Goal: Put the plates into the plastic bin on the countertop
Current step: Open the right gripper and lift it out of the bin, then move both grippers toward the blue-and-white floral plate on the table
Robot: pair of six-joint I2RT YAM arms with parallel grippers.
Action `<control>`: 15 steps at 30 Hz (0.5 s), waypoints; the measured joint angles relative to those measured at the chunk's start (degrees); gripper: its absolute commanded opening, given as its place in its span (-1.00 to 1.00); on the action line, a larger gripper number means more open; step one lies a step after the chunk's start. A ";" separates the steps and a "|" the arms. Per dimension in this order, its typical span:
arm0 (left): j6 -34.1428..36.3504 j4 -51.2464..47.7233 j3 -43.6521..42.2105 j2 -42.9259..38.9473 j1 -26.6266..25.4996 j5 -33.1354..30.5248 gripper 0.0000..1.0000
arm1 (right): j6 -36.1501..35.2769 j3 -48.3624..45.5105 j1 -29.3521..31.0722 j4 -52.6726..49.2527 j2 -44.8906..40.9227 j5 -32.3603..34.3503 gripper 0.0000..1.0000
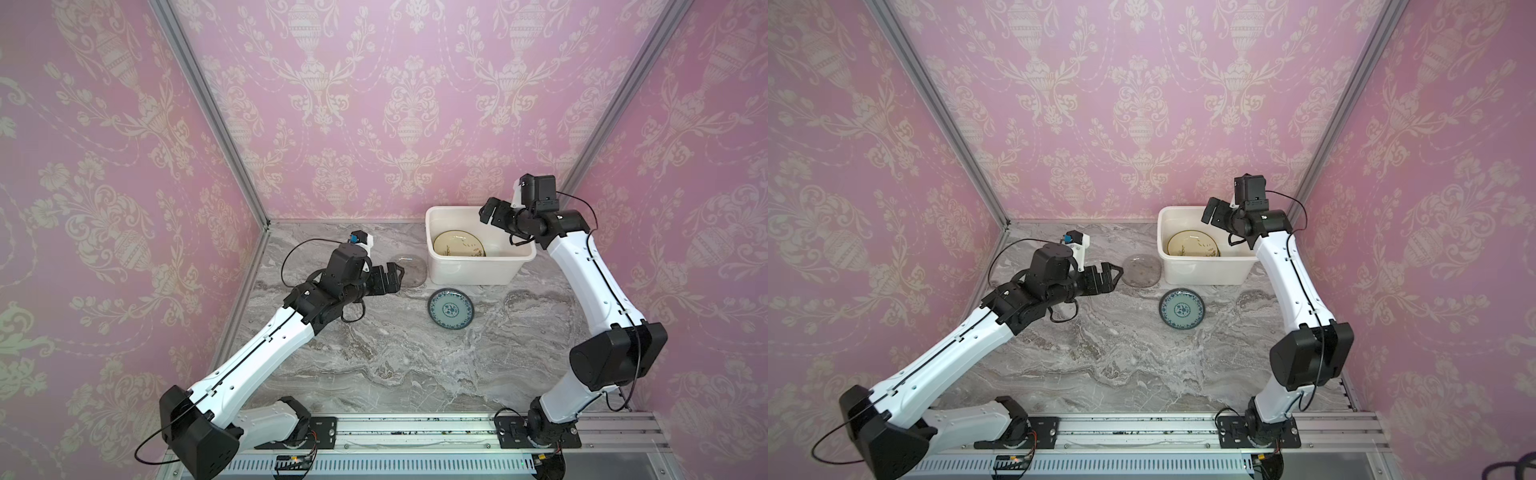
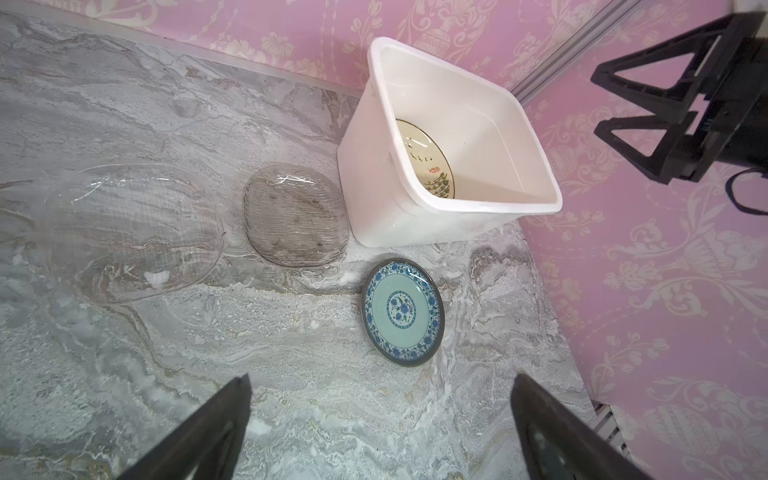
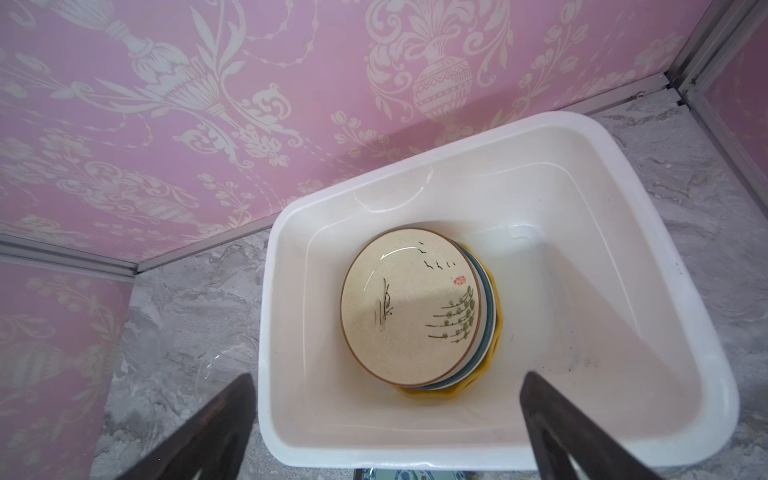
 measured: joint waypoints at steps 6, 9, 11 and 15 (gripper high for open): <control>-5.55 2.27 -6.21 -4.17 1.86 2.29 0.99 | 6.40 -14.78 -0.61 5.01 -10.58 -2.84 0.94; -9.27 3.54 -8.48 -3.96 1.88 3.80 0.99 | 7.56 -17.49 -0.28 5.49 -14.93 -5.11 0.87; -11.85 3.61 -8.68 -2.51 1.88 4.81 0.99 | 8.00 -18.99 -0.17 5.44 -18.05 -6.60 0.82; -16.48 4.52 -8.66 2.40 1.84 7.96 0.99 | 8.31 -24.04 0.33 4.50 -23.08 -8.94 0.77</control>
